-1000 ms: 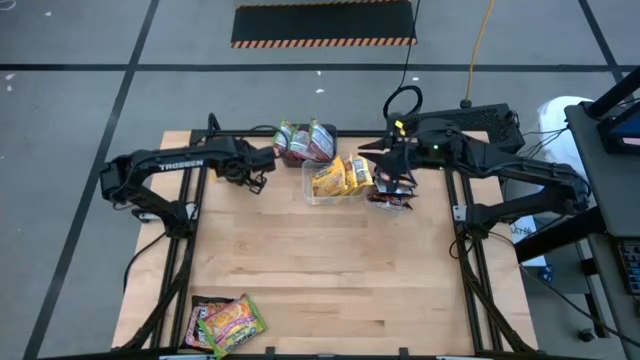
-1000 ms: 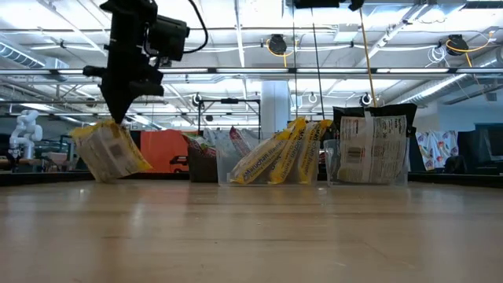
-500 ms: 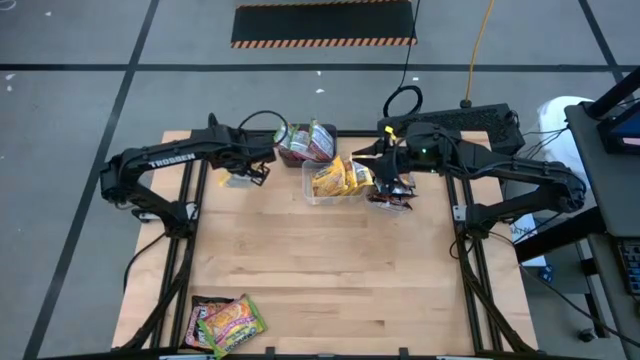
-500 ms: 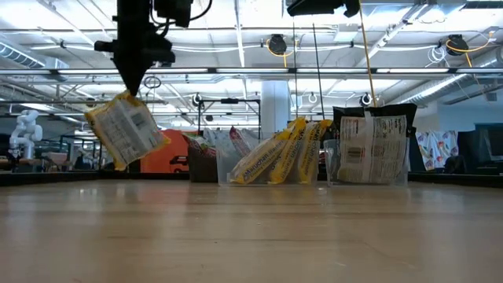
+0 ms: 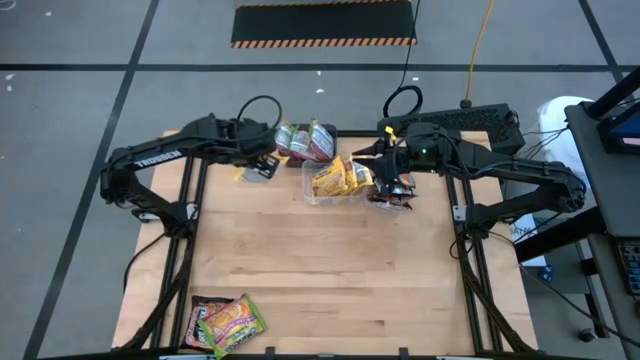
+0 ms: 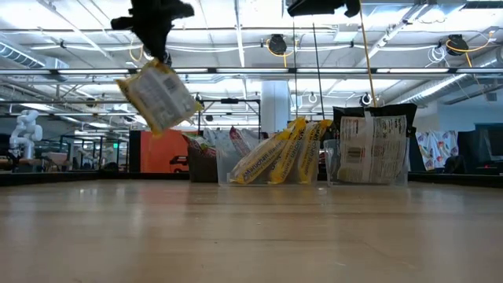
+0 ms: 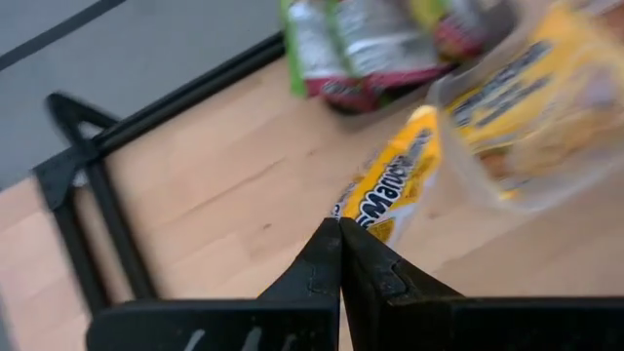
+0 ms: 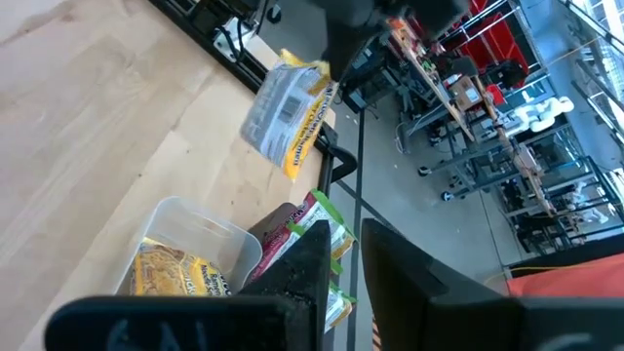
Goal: Sort Maruchan noodles
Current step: Put the yellow noodle pack into the left transparent bin
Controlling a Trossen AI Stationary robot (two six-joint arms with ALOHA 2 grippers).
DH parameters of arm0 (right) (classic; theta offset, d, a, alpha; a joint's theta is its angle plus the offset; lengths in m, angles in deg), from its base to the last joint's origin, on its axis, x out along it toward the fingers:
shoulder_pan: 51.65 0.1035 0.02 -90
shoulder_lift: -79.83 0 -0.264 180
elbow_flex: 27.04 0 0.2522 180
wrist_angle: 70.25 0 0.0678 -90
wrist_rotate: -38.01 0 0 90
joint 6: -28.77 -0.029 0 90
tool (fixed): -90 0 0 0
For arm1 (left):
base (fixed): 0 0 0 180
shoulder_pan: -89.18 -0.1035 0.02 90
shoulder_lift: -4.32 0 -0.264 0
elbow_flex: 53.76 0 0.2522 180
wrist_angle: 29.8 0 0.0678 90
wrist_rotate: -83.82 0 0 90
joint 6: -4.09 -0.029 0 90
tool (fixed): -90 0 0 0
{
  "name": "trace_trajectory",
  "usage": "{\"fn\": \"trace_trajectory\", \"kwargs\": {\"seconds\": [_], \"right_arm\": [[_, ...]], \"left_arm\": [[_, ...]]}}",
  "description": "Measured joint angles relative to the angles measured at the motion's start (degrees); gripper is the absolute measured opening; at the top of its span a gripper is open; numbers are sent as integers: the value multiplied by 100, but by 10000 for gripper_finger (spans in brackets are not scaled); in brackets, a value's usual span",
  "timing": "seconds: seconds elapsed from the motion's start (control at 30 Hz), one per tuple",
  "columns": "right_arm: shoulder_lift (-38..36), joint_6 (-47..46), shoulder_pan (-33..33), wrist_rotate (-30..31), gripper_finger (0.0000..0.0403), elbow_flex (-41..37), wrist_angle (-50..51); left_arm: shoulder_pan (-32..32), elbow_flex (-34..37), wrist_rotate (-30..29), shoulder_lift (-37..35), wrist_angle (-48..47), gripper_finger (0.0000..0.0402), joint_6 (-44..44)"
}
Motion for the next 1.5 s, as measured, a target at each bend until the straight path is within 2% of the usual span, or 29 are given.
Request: {"fn": "trace_trajectory", "kwargs": {"seconds": [0.13,0.4,0.73,0.97,1.33,1.5], "right_arm": [[0,14,0,117,59,0,25],[-112,310,-2,1075,59,0,143],[-387,267,-2,1081,59,0,362],[-548,261,-2,1081,59,0,366],[-643,211,0,1085,59,0,382],[-663,109,0,1076,59,0,410]], "left_arm": [[172,-315,86,0,268,0,-2],[471,-654,389,0,1437,0,-274],[578,-666,531,2,2699,0,-502],[576,-666,524,21,3145,0,-606],[576,-663,462,709,3644,0,-598],[614,-662,138,961,3841,0,-394]]}}
